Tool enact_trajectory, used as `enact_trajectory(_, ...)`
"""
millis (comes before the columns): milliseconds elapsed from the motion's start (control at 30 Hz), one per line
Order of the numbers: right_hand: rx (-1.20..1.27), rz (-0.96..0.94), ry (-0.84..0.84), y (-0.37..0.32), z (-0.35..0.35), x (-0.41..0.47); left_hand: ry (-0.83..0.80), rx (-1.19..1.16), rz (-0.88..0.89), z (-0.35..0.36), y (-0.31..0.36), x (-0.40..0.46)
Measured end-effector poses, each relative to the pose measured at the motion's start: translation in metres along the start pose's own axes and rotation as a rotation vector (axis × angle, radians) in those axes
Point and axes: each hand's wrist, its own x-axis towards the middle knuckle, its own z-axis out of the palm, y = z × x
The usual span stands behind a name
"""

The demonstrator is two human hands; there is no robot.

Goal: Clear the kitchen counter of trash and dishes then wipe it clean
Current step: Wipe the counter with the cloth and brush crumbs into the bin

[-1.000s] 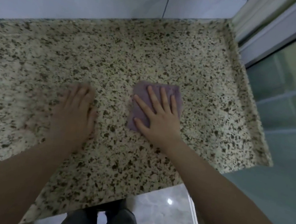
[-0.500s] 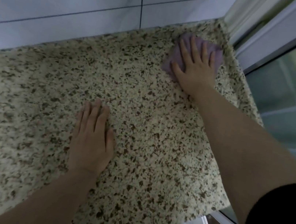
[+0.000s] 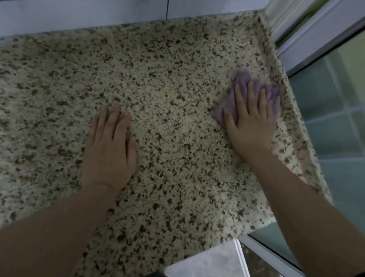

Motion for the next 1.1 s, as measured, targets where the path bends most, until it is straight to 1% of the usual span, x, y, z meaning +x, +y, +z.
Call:
enact_trajectory(167, -0.052, -0.066, -0.006, 0.004, 0.012, -0.104, 0.021, -0.012, 0.008, 0.002, 0.001, -0.005)
enact_trajectory(267, -0.087, -0.109, -0.030, 0.034, 0.012, -0.119, 0.042, -0.022, 0.004, 0.004, 0.000, -0.007)
enact_trajectory(367, -0.070, -0.012, -0.005, 0.071, 0.006, -0.114, 0.076, -0.034, 0.026, 0.005, -0.001, -0.009)
enact_trajectory(467, -0.090, 0.075, 0.044, 0.073, 0.013, -0.121, 0.095, -0.050, 0.046, 0.005, -0.002, -0.009)
enact_trajectory(533, -0.101, 0.172, 0.079, 0.055, 0.019, -0.135, 0.104, -0.059, 0.048, 0.006, -0.004, -0.011)
enact_trajectory(600, -0.095, 0.210, 0.079, 0.031, 0.024, -0.153, 0.127, -0.066, 0.062, 0.007, -0.004, -0.011)
enact_trajectory(733, -0.071, 0.138, 0.066, -0.021, 0.032, -0.183, 0.170, -0.060, 0.077, 0.011, -0.005, -0.009)
enact_trajectory(867, -0.057, 0.016, 0.065, -0.078, 0.043, -0.215, 0.200, -0.050, 0.082, 0.014, -0.009, -0.013)
enact_trajectory(933, -0.039, -0.019, 0.062, -0.105, 0.047, -0.233, 0.172, -0.074, 0.101, 0.014, -0.010, -0.011)
enact_trajectory(1000, -0.015, -0.059, 0.048, -0.131, 0.050, -0.251, 0.117, -0.198, 0.125, 0.006, -0.013, -0.006)
enact_trajectory(1067, 0.006, -0.121, 0.023, -0.156, 0.053, -0.266, 0.031, -0.434, 0.115, -0.013, -0.025, -0.003)
enact_trajectory(1100, 0.017, -0.147, 0.012, -0.166, 0.054, -0.273, -0.020, -0.505, 0.103, -0.022, -0.035, -0.006)
